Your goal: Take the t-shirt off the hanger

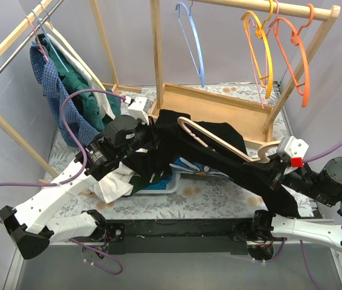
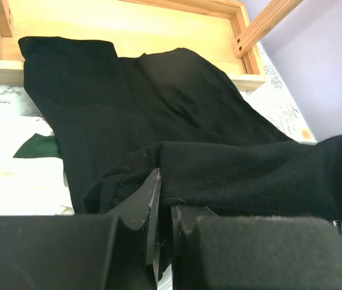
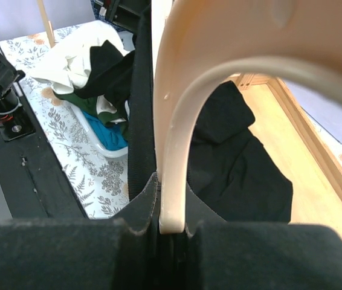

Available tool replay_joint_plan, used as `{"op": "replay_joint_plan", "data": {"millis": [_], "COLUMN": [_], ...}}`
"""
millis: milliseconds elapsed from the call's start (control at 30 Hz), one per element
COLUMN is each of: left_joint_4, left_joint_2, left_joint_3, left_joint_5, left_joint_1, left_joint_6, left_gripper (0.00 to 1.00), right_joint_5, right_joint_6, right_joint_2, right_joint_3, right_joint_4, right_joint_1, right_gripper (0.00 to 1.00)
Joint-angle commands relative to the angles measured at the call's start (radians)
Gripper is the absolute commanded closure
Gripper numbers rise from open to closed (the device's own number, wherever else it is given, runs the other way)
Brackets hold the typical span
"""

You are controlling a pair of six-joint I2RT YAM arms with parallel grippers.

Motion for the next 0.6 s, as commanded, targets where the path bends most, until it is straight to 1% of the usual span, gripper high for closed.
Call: {"op": "replay_joint_plan", "data": {"millis": [0, 67, 100, 200, 233, 300, 433, 467, 533, 567], "left_joint_4": [-0.132, -0.105, -0.076, -0.039, -0.035, -0.034, -0.031, -0.031, -0.032, -0.032], "left_joint_2": [-0.022, -0.027, -0.03, -0.033, -0.036, -0.041, -0.081, -0.09, -0.108, -0.125], "left_joint_3": [-0.06, -0.071, -0.072, -0.069, -0.066, -0.066, -0.094, -0.103, -0.129, -0.136], "left_joint_5": [-0.422, -0.37, -0.313, -0.202, -0.143, -0.077, 0.075, 0.132, 0.167, 0.198], "left_joint_1": [0.161, 0.161, 0.161, 0.161, 0.161, 0.161, 0.161, 0.161, 0.161, 0.161], "left_joint_6": [0.053, 0.08, 0.108, 0.198, 0.212, 0.249, 0.312, 0.312, 0.326, 0.324], "left_gripper": [1.0, 1.0, 1.0, 1.0, 1.0, 1.0, 1.0, 1.0, 1.0, 1.0], "right_joint_5": [0.043, 0.05, 0.058, 0.087, 0.095, 0.118, 0.147, 0.153, 0.179, 0.199], "right_joint_6": [-0.026, -0.041, -0.049, -0.078, -0.086, -0.101, -0.13, -0.138, -0.149, -0.156], "right_joint_2": [-0.069, -0.044, -0.037, 0.009, 0.035, 0.063, 0.118, 0.121, 0.121, 0.118], "right_joint_3": [0.12, 0.11, 0.095, 0.064, 0.055, 0.042, -0.014, -0.024, -0.053, -0.06], "right_joint_4": [-0.044, -0.036, -0.012, 0.028, 0.063, 0.094, 0.23, 0.256, 0.312, 0.365], "right_joint_1": [-0.001, -0.001, -0.001, 0.001, 0.001, 0.001, 0.001, 0.001, 0.001, 0.001], "right_gripper": [0.99, 0.99, 0.99, 0.99, 0.99, 0.99, 0.99, 0.99, 0.99, 0.99]}}
